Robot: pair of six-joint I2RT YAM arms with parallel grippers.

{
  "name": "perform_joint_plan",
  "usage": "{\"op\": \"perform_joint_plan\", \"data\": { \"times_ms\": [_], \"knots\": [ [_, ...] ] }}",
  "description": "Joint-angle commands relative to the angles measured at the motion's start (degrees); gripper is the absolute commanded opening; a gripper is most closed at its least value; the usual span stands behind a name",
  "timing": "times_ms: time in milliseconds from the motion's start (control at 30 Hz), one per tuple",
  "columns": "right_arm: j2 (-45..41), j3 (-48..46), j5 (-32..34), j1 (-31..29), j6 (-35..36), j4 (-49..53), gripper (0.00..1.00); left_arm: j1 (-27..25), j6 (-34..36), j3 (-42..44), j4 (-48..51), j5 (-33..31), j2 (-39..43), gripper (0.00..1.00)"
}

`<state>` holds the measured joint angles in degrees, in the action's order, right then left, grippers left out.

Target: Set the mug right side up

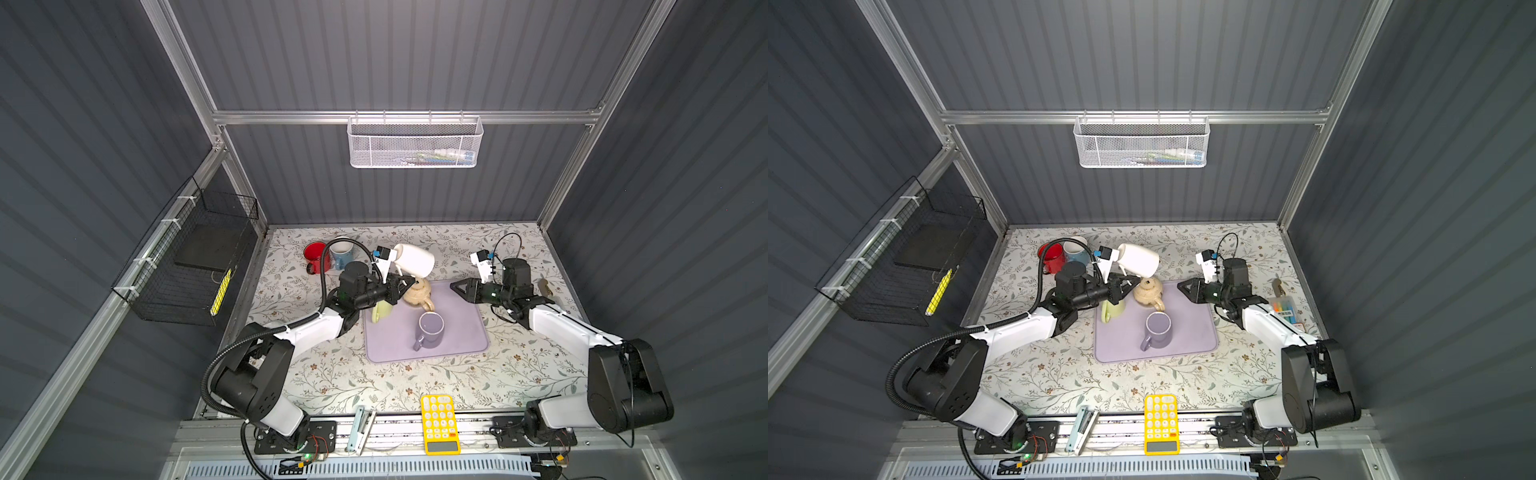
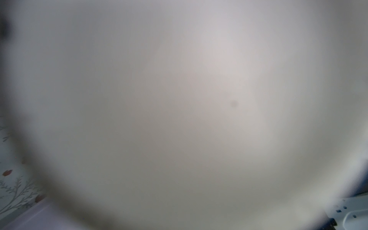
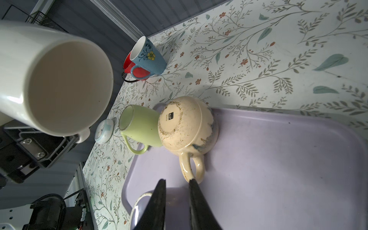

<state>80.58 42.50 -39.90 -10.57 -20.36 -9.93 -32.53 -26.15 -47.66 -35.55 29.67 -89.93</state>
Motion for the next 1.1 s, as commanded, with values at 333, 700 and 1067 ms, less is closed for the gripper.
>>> {"op": "perform_joint_plan", "data": {
  "times_ms": [333, 700, 1067],
  "knots": [
    [-2.97, -4.17, -5.09, 0.82, -1.69, -8.51, 0.24, 0.50, -4.49, -3.44, -12.19, 4.98, -3.19, 0.05],
    [-2.84, -9.98, -14.34, 1.77, -12.34, -33.97, 0.27, 0.45, -9.87, -6.83, -20.45, 8.31, -8.92, 0.02],
    [5.87, -9.38, -19.97, 1.93, -25.35, -58.75, 0.29, 0.39, -12.39, -7.87, -21.71, 8.96, -9.73, 0.01]
  ]
}}
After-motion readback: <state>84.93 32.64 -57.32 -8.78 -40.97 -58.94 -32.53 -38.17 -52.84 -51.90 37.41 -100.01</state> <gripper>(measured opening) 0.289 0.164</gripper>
